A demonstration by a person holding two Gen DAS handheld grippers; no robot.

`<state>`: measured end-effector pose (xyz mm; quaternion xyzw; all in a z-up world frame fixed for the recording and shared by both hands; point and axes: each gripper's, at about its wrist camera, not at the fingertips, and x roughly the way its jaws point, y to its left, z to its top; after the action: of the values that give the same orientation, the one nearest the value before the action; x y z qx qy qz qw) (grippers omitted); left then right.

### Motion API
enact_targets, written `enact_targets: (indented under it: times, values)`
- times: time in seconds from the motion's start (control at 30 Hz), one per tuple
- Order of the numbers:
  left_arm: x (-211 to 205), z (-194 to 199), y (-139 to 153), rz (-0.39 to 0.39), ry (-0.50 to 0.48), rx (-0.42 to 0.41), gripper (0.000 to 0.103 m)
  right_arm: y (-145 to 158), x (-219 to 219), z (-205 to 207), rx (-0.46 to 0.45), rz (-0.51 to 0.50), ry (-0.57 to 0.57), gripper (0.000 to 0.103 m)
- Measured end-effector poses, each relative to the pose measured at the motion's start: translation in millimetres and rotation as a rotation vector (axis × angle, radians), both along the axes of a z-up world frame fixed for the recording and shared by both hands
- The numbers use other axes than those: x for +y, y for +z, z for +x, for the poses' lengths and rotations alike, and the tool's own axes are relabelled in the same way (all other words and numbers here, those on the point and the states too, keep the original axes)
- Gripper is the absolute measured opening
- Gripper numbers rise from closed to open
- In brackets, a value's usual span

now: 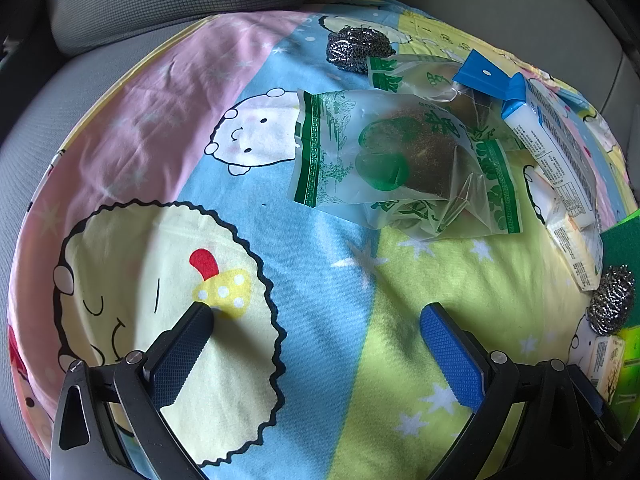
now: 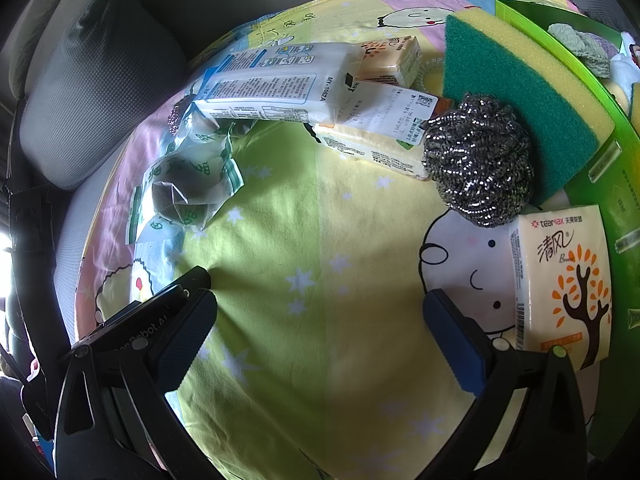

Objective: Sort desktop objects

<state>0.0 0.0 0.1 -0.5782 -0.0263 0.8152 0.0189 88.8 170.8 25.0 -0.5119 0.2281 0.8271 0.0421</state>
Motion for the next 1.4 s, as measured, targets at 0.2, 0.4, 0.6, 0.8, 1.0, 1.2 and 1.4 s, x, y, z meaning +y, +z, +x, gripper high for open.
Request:
enact_targets:
  times: [0.2,0.4,0.6,0.8,1.0,1.2,1.4]
  values:
    - [0.0,0.0,0.0,0.000,0.000,0.000,0.103,0.0,0.0,0.0,0.000,0.000,0.000,0.103]
    - [0.0,-0.1,0.1,0.001,0.001,0.001,0.103,-0.1,0.0,0.0,0.000,0.001,0.000,0.103]
    - [0.0,-0.1,0.1,0.001,0.002,0.000,0.103,0.0,0.1,0.0,0.000,0.001,0.000,0.103]
    - [0.0,0.0,0.1,0.001,0.001,0.001,0.103,0.0,0.1,0.1,0.001,0.001,0.000,0.103]
    - [0.0,0.0,0.1,0.001,0.001,0.001,0.103,0.0,0.1,0.1,0.001,0.002,0.000,0.103]
    - [0.0,-0.2,0.1,0.001,0.002,0.002,0.103,0.5,-2.0,0.1,0.004,0.005,-0.004,0.103]
    - [0.0,-0.3,0.2,0.001,0.002,0.003,0.103,1.9,-0.3,0.5,0.004,0.007,-0.007,0.103]
